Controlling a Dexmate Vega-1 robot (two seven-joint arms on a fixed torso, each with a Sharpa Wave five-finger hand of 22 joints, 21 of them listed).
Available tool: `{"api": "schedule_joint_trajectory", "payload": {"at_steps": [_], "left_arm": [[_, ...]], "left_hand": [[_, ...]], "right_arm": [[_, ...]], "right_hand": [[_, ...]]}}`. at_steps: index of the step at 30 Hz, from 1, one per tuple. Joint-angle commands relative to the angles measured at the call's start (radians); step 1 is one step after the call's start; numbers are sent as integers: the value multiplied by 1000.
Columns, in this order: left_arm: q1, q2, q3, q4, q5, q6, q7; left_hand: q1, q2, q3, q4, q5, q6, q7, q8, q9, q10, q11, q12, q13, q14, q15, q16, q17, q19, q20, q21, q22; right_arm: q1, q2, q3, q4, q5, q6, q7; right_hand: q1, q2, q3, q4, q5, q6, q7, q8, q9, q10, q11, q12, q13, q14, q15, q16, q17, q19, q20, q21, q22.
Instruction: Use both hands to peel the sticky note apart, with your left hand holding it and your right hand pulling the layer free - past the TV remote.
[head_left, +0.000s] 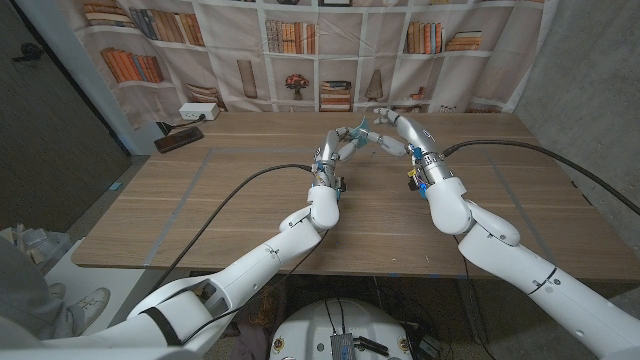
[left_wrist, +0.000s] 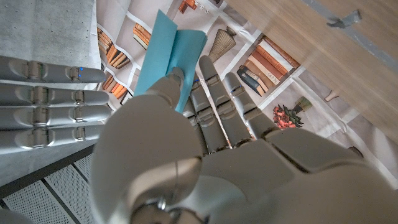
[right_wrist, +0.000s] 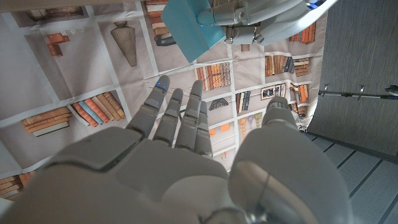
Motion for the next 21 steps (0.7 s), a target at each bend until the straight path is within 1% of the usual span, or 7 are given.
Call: {"api": "schedule_joint_trajectory", "payload": {"at_steps": [1,6,7,9,11,14,21], "left_arm": [[-12,3,26,24,39,-19,17],[-12,0,28,31,42,-32,23],[-12,-1,27,33,42,-35,25],[-11,-1,26,34,41,-37,26],[-10,-1,25,33,40,-37,27],[-8,-1,24,33,41,-37,28],[-9,-8,24,51,33,-57,31]], "left_hand": [[22,18,3,2,6,16,2,-1,5,57,-58,0,2,5,-105,-3,3,-1,-26,8,1],[23,18,3,1,7,17,-1,-2,5,57,-58,-2,2,5,-106,-4,3,-1,-26,11,0],[23,18,3,1,7,18,-1,-1,5,57,-58,-3,2,5,-106,-4,3,-1,-27,11,0],[23,18,3,1,7,18,-2,-2,4,58,-58,-4,2,6,-106,-4,3,-2,-27,13,0],[23,19,3,2,7,18,-1,-3,4,58,-56,-4,3,6,-105,-4,3,-2,-28,14,0],[23,19,4,2,7,19,-1,-3,4,59,-55,-4,4,6,-105,-4,3,-3,-28,15,-1],[23,19,3,2,7,19,1,-6,3,59,-52,-8,4,7,-106,-5,4,-5,-28,19,-2]], "right_arm": [[27,-3,-16,-15,10,-56,58],[33,-2,-26,-17,-3,-82,55],[34,1,-29,-15,-10,-86,47],[35,1,-32,-13,-14,-86,40],[36,2,-36,-11,-25,-94,32],[40,-1,-37,-11,-27,-100,35],[55,4,-46,-16,-20,-126,57]], "right_hand": [[20,7,9,-4,6,8,8,3,2,3,16,3,2,-6,-4,1,-2,-7,-6,-5,1],[32,12,14,-10,8,27,10,9,2,19,23,8,1,-2,-15,4,-3,-2,-11,-7,-1],[36,11,14,-11,8,47,13,15,1,44,32,16,0,11,-20,10,-3,5,-16,-8,-3],[39,8,13,-12,8,86,20,26,0,84,35,28,-3,27,-26,14,-4,17,-22,-8,-5],[39,8,12,-11,8,122,11,36,-1,104,38,32,-5,39,-32,16,-4,29,-34,-8,-5],[38,7,11,-11,7,135,9,38,-1,113,31,34,-6,44,-40,17,-4,37,-45,-7,-6],[33,4,8,-8,6,160,9,44,-2,122,34,34,-8,47,-41,16,-4,47,-41,-6,-6]]}}
